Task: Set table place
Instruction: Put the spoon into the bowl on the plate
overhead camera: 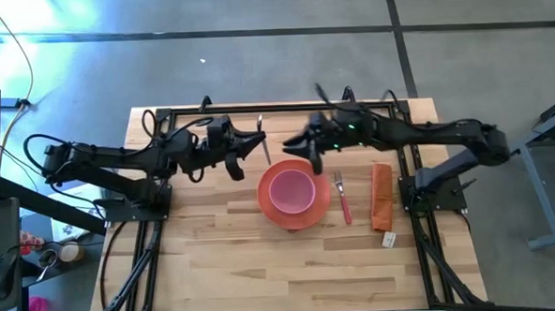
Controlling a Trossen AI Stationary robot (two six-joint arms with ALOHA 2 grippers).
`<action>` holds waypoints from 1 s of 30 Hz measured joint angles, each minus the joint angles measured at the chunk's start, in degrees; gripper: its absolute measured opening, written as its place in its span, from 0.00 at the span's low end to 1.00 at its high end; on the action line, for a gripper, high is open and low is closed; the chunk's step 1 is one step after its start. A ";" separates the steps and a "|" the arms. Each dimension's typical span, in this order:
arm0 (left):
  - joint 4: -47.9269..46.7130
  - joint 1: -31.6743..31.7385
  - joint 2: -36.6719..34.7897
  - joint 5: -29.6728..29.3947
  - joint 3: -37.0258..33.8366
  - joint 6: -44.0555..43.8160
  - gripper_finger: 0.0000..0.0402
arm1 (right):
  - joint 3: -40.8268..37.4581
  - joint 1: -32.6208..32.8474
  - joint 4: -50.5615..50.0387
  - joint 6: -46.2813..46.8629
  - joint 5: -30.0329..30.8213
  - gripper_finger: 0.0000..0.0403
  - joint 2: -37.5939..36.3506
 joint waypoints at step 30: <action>0.34 0.09 0.13 8.95 -0.04 1.43 0.00 | 26.99 -2.53 -23.79 -8.47 -38.09 0.23 12.59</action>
